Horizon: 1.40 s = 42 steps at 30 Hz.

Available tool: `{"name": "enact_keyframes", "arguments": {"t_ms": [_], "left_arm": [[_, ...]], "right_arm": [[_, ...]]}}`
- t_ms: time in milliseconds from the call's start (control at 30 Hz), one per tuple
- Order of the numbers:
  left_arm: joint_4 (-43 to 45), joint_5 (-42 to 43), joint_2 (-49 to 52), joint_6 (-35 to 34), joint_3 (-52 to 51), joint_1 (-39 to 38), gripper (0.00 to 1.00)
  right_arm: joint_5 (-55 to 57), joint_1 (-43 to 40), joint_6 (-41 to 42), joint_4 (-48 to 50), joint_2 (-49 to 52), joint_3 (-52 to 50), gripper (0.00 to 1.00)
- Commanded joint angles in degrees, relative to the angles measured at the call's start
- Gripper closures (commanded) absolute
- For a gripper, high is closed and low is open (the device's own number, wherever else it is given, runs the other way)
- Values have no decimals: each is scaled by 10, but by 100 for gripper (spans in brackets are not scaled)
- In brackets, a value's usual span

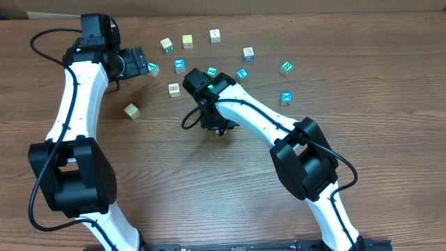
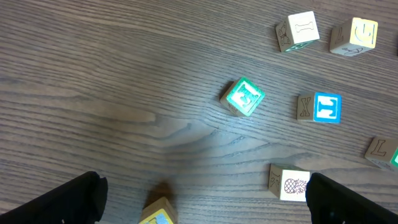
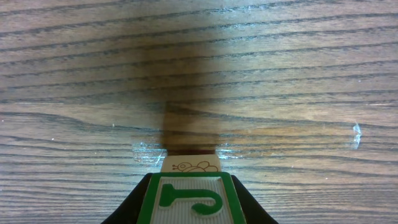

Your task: Form a tower

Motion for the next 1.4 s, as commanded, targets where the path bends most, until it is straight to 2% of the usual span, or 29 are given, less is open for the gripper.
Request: {"name": "enact_keyframes", "arguments": {"t_ms": [0, 167, 567, 1033, 1367], "left_arm": [[2, 0, -16, -5, 0, -2, 0], [2, 0, -16, -5, 0, -4, 0], [2, 0, -16, -5, 0, -4, 0], [2, 0, -16, -5, 0, -4, 0], [2, 0, -16, -5, 0, -4, 0]], "right_arm": [[12, -2, -7, 3, 4, 17, 73], [10, -2, -7, 4, 4, 9, 63], [24, -2, -7, 6, 4, 6, 55], [35, -2, -7, -9, 3, 30, 62], [35, -2, -7, -14, 3, 33, 62]]}}
